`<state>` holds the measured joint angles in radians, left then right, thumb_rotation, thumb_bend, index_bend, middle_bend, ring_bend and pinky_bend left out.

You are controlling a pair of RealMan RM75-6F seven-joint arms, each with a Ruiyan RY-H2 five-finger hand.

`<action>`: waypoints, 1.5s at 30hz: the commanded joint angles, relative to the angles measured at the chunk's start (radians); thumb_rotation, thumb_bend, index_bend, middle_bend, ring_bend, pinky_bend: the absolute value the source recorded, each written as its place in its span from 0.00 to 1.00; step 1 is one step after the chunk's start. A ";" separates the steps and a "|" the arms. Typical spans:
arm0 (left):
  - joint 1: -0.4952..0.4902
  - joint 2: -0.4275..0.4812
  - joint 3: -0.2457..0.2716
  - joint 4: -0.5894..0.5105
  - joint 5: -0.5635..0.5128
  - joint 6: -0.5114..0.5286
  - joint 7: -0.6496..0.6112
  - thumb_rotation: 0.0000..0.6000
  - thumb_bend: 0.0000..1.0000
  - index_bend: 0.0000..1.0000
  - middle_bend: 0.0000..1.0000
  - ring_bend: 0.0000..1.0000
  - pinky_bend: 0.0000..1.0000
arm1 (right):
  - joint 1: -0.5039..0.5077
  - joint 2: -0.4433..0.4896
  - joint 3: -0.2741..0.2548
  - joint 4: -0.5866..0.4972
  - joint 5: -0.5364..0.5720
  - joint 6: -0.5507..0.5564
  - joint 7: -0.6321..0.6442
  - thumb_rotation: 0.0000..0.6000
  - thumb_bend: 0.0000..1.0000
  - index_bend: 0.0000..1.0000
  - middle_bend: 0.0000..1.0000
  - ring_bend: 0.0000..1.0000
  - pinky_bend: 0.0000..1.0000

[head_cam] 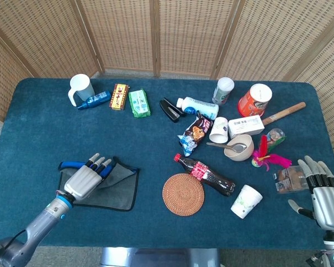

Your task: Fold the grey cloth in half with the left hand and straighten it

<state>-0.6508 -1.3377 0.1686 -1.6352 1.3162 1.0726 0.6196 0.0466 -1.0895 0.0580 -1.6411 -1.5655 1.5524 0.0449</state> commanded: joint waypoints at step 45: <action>0.092 0.044 -0.011 -0.069 0.122 -0.066 0.004 1.00 0.48 0.60 0.00 0.00 0.01 | -0.005 0.003 -0.002 -0.005 -0.010 0.009 0.002 1.00 0.10 0.00 0.00 0.00 0.12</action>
<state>-0.5594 -1.2948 0.1571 -1.7032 1.4365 1.0072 0.6245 0.0420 -1.0863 0.0558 -1.6460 -1.5755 1.5615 0.0475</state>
